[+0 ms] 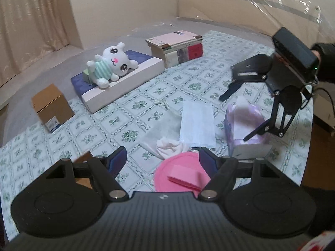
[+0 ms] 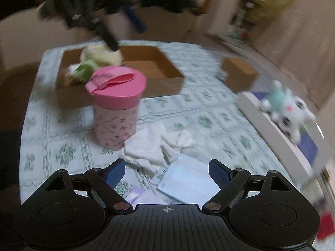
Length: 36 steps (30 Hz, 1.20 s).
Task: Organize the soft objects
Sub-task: 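Lower the right tool onto the white cloth and close it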
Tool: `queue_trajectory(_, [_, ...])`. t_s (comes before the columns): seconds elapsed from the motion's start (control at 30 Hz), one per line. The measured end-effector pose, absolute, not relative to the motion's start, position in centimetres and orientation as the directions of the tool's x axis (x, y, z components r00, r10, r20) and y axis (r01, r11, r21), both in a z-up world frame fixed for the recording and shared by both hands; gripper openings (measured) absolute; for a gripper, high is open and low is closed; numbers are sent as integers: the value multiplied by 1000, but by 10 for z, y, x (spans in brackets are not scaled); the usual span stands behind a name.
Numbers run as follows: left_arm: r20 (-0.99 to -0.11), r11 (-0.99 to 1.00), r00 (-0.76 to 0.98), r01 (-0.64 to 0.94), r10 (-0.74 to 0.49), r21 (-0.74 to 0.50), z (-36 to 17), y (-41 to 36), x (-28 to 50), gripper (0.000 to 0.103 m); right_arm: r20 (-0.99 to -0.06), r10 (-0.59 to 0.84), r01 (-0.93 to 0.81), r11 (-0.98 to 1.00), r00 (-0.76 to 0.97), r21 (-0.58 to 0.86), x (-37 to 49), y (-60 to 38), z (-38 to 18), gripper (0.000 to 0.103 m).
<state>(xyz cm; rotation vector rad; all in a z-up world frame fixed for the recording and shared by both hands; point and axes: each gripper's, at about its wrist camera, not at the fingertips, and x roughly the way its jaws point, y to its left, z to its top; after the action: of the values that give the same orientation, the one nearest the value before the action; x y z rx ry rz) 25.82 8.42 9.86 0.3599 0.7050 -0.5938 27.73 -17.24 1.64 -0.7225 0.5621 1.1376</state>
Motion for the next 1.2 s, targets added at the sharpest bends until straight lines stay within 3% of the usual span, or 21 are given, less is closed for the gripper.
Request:
queue_trajectory(0.37, [-716, 766, 555, 641, -423, 44, 87, 112, 333, 73, -820, 550, -987, 60, 158, -150, 315, -116, -23, 89])
queue_trajectory(0.7, [-750, 766, 517, 643, -412, 22, 70, 130, 380, 73, -860, 487, -969, -99, 151, -226, 323, -79, -59, 90])
queue_trajectory(1.0, [-765, 779, 510, 627, -394, 16, 54, 139, 390, 73, -905, 417, -974, -161, 79, -160, 332, -55, -79, 89])
queue_trajectory(1.1, [-768, 780, 506, 625, -392, 13, 51, 139, 391, 73, -912, 408, -986, -130, 46, -108, 336, -54, -77, 72])
queue_trajectory(1.17, [-768, 784, 506, 621, -392, 10, 51, 139, 392, 73, -907, 418, -989, -100, 54, -105, 337, -57, -73, 44])
queue_trajectory(1.2, [-770, 786, 505, 618, -389, 8, 51, 139, 392, 73, -905, 420, -990, -90, 64, -112, 334, -58, -71, 39])
